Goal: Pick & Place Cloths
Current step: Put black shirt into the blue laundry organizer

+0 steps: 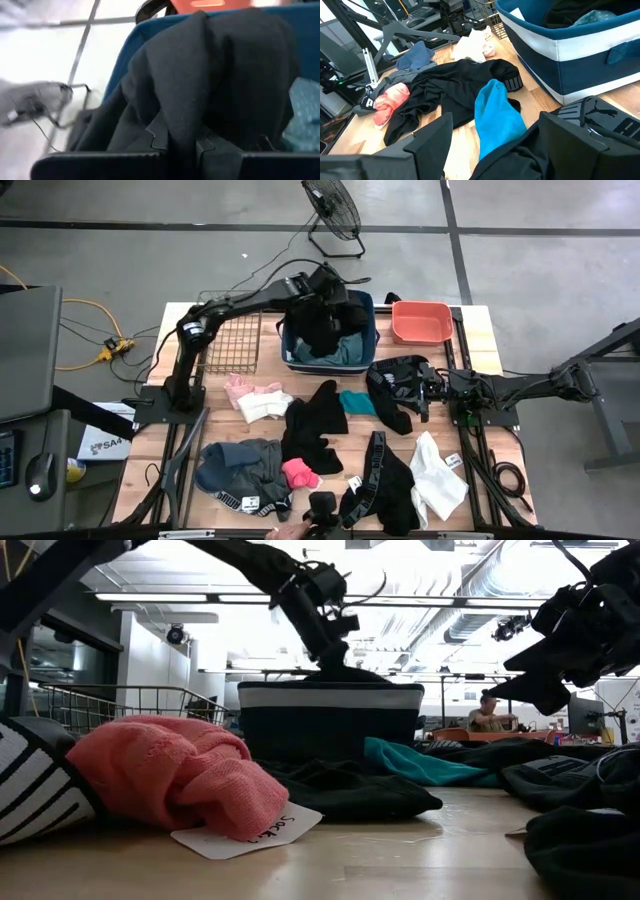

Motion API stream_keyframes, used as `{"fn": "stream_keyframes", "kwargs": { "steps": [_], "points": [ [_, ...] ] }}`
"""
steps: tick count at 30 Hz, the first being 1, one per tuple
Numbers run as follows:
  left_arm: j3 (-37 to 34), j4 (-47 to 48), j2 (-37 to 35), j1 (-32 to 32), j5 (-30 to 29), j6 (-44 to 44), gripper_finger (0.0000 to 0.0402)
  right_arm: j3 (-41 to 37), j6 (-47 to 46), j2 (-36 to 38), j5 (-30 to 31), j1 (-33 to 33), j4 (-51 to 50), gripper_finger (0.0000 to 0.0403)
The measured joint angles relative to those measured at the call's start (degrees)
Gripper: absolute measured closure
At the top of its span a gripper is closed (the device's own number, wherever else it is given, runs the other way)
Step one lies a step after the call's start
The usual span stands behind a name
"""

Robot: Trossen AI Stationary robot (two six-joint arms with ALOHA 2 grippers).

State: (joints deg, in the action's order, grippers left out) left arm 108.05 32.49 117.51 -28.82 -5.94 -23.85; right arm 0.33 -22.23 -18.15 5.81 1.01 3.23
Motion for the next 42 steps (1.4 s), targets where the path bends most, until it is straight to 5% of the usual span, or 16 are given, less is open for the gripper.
{"fn": "stream_keyframes", "kwargs": {
  "steps": [10,16,34,42],
  "points": [
    [0.0,2.0,1.7,-0.1,-2.5,20.8,0.0386,0.0,0.0,0.0,0.0,0.0,0.0,0.0116],
    [0.1,2.4,2.6,0.3,1.6,27.0,0.0385,0.0,0.0,0.0,0.0,0.0,0.0,0.0116],
    [0.0,5.0,7.9,1.4,22.8,29.2,0.0384,0.0,0.0,0.0,0.0,0.0,0.0,0.0116],
    [0.7,4.3,7.3,1.5,21.9,28.5,0.0373,0.0,0.0,0.0,0.0,0.0,0.0,0.0116]
  ]
}}
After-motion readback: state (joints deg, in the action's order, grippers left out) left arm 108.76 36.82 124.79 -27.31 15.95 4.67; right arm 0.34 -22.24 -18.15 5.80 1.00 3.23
